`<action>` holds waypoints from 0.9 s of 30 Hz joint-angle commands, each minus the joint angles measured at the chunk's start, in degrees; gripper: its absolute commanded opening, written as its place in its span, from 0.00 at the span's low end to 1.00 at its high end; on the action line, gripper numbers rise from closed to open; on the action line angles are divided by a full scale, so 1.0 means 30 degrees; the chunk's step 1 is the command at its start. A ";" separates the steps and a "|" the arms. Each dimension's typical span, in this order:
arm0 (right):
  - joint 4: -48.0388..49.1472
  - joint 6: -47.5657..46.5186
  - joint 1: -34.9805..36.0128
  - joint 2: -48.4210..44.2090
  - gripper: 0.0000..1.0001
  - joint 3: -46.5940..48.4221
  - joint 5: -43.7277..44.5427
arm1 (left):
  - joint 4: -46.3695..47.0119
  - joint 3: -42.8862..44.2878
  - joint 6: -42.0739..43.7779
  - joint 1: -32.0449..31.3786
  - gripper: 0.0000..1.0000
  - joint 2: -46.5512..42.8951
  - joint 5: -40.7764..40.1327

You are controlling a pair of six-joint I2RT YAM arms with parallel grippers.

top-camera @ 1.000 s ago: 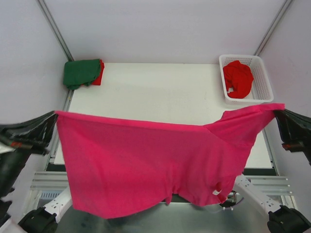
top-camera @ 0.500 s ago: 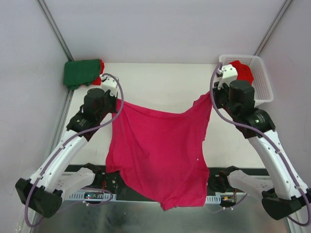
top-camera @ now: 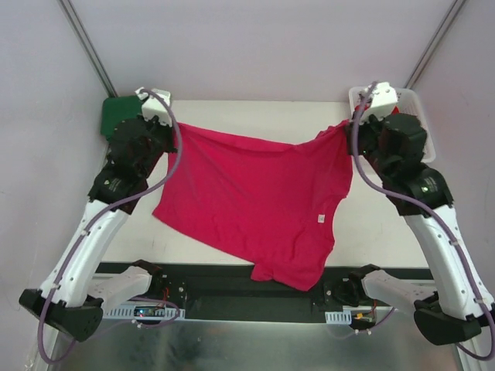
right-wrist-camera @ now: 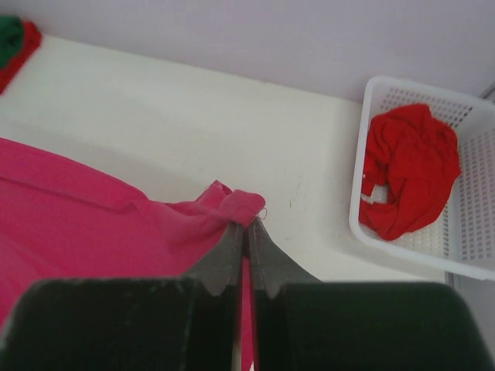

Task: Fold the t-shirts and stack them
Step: Flatten out the tshirt

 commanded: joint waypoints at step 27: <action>-0.6424 0.0809 -0.0011 -0.6380 0.01 1.2999 -0.5106 | -1.0688 1.3925 -0.2059 0.0097 0.00 -0.7761 0.5614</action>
